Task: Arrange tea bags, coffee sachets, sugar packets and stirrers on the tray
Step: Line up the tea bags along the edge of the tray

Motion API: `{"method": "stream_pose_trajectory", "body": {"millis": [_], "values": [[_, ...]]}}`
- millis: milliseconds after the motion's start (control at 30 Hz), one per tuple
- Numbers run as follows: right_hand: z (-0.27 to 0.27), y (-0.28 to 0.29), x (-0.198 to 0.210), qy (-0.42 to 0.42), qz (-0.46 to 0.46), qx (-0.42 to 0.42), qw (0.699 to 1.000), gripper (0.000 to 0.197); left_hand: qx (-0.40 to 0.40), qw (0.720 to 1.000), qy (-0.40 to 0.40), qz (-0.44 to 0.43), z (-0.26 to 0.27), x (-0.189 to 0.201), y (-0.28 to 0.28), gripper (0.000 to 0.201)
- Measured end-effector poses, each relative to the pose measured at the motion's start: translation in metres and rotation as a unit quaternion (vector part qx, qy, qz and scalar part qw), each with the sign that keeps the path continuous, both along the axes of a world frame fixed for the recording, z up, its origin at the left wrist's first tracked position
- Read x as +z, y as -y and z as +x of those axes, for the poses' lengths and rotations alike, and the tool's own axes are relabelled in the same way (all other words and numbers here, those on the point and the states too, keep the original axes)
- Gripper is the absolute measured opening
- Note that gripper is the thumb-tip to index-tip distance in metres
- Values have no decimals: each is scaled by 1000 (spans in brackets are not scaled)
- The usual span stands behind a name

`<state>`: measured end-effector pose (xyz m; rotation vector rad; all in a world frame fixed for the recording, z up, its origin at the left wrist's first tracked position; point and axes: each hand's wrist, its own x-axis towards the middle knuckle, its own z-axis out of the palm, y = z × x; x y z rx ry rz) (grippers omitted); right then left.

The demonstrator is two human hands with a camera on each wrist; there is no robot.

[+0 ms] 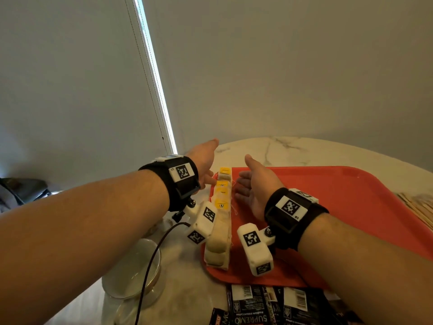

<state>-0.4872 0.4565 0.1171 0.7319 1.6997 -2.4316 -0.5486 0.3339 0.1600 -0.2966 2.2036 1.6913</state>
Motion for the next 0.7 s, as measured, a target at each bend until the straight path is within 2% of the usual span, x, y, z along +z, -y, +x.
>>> {"method": "stream_pose_trajectory", "body": {"millis": [67,133,200,300,433,700], "values": [[-6,-2,-3,1,-2,-1,1000,61,0,1000,13,13,-1,1,1,82],[-11,-1,-6,-4,0,13,1000,49,3,1000,15,21,-1,2,2,81],[-13,0,-7,-2,2,16,1000,46,2,1000,15,24,-1,3,3,80],[-15,-1,-6,-3,5,12,1000,51,-5,1000,20,20,-2,6,3,79],[-23,-2,-2,-7,2,-13,1000,67,8,1000,-10,16,-6,9,1,72],[-40,-4,-2,-12,20,8,1000,66,-8,1000,-14,12,-16,7,-5,74]]}}
